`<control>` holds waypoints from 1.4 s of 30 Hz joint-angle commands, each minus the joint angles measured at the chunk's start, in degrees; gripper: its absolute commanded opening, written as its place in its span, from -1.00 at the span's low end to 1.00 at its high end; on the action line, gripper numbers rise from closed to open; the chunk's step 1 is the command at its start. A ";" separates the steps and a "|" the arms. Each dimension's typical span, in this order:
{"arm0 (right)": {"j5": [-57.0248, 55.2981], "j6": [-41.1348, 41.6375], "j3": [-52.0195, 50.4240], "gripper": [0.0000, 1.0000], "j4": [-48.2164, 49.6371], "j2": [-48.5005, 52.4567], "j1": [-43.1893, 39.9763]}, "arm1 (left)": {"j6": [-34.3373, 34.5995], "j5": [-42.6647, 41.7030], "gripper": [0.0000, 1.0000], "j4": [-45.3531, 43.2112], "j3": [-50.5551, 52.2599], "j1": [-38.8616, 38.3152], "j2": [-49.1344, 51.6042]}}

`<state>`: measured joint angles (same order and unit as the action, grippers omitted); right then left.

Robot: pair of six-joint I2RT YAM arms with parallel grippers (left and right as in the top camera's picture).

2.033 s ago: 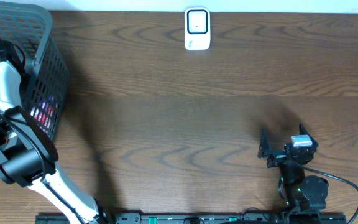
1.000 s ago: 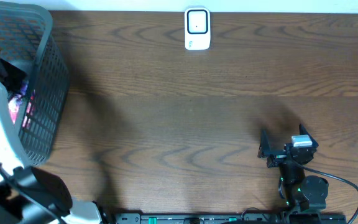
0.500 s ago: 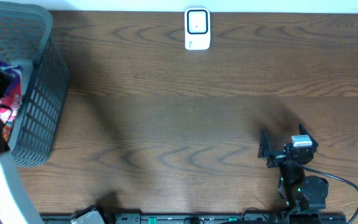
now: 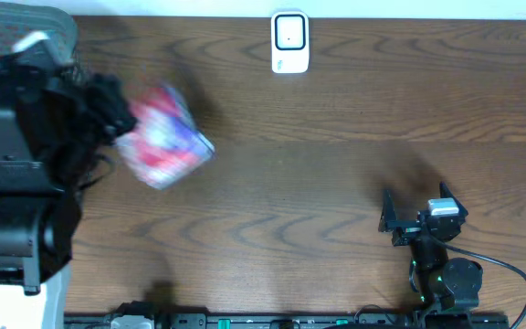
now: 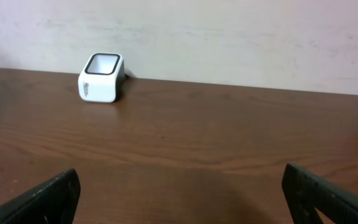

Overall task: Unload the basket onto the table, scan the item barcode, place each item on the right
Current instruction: 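Lift the pink-purple pack out and place it before the scanner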

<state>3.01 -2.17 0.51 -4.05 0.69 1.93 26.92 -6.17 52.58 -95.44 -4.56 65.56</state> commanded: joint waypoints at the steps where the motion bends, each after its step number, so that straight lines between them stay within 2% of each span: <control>1: 0.15 -0.68 -0.15 0.99 -0.13 -0.37 -0.44 | -1.55 0.39 -0.85 -0.90 -0.90 -6.40 0.94; 7: 0.13 -0.68 -0.15 0.99 -0.13 -0.37 -0.46 | -1.60 1.38 -0.86 0.42 -0.66 -13.51 7.08; 12: 0.13 -0.68 -0.15 0.99 -0.13 -0.37 -0.44 | -1.57 5.77 -0.85 6.14 -0.63 -14.67 14.80; 13: 0.15 -0.66 -0.15 0.98 -0.13 -0.37 -0.44 | -1.53 5.75 -0.74 7.91 -0.63 -14.67 16.59; 14: 0.15 -0.68 -0.15 0.99 -0.13 -0.37 -0.44 | -1.53 5.75 -0.49 10.05 -0.63 -14.67 18.60; 16: 0.13 -0.68 -0.15 0.98 -0.13 -0.37 -0.44 | -1.53 5.77 -0.12 14.10 -0.63 -14.67 22.69; 17: 0.13 -0.68 -0.15 0.99 -0.13 -0.37 -0.44 | -1.29 5.77 0.17 15.96 -0.63 -14.67 24.61; 18: 0.13 -0.68 -0.15 0.99 -0.13 -0.37 -0.44 | -0.98 5.75 0.32 18.05 -0.63 -14.67 26.88; 19: 0.15 -0.68 -0.15 0.98 -0.13 -0.37 -0.46 | -0.61 5.77 0.36 19.71 -0.63 -14.67 28.79; 24: 0.13 -0.66 -0.15 0.99 -0.13 -0.37 -0.44 | 3.02 5.53 0.43 26.14 -0.33 -15.30 38.58; 30: 0.15 -0.68 -0.15 0.99 -0.13 -0.37 -0.44 | 4.37 5.88 0.43 27.69 2.38 -17.79 46.82; 34: 0.15 -0.68 -0.15 0.99 -0.13 -0.37 -0.44 | 7.54 8.85 0.44 26.51 4.48 -17.90 50.01; 40: 0.15 -0.68 -0.15 0.98 -0.13 -0.37 -0.44 | 7.50 7.87 0.44 20.85 10.34 -17.81 50.31; 42: 0.13 -0.68 -0.15 0.98 -0.13 -0.37 -0.44 | 7.41 5.57 0.35 16.81 12.79 -17.81 50.31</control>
<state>3.01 -2.17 0.51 -4.05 0.69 1.93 33.28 0.71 72.71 -85.43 -22.55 115.85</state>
